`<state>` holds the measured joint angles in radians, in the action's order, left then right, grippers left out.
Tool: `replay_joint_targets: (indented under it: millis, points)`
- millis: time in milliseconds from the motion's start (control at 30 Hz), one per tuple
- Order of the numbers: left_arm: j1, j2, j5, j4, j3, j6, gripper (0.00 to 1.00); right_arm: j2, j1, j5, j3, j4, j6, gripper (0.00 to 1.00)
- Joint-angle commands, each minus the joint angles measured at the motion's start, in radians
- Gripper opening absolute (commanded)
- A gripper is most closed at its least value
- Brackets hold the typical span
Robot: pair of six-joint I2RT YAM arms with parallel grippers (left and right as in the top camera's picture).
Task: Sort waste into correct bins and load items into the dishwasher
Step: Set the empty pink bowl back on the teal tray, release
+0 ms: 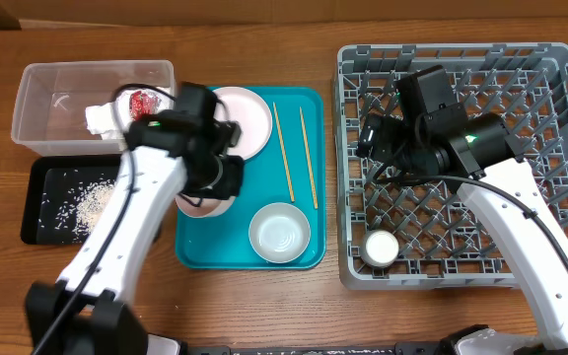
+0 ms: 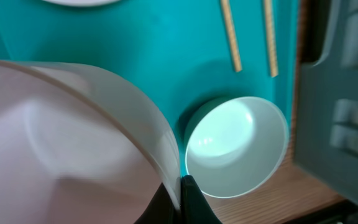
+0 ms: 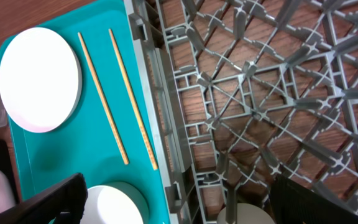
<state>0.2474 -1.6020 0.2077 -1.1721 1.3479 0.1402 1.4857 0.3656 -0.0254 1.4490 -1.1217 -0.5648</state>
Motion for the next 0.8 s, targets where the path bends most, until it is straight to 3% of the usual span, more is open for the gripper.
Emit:
replay_joint_targets:
  millis: [0,233,500,767]
  points:
    - [0.044,-0.077,-0.108,-0.002,-0.004,0.064,0.04,-0.002,0.011,0.005,0.016,0.013,0.016,0.96]
    - [0.058,-0.218,-0.106,0.002,-0.004,0.078,0.05,-0.002,0.031,0.008,0.016,0.045,0.016,0.96]
    - [0.061,-0.241,-0.079,0.031,-0.004,0.077,0.41,0.001,0.064,0.039,0.009,0.128,0.011,0.95]
    - [0.010,-0.233,-0.076,-0.007,0.090,0.077,0.43,0.051,0.069,0.107,0.009,0.217,-0.008,0.94]
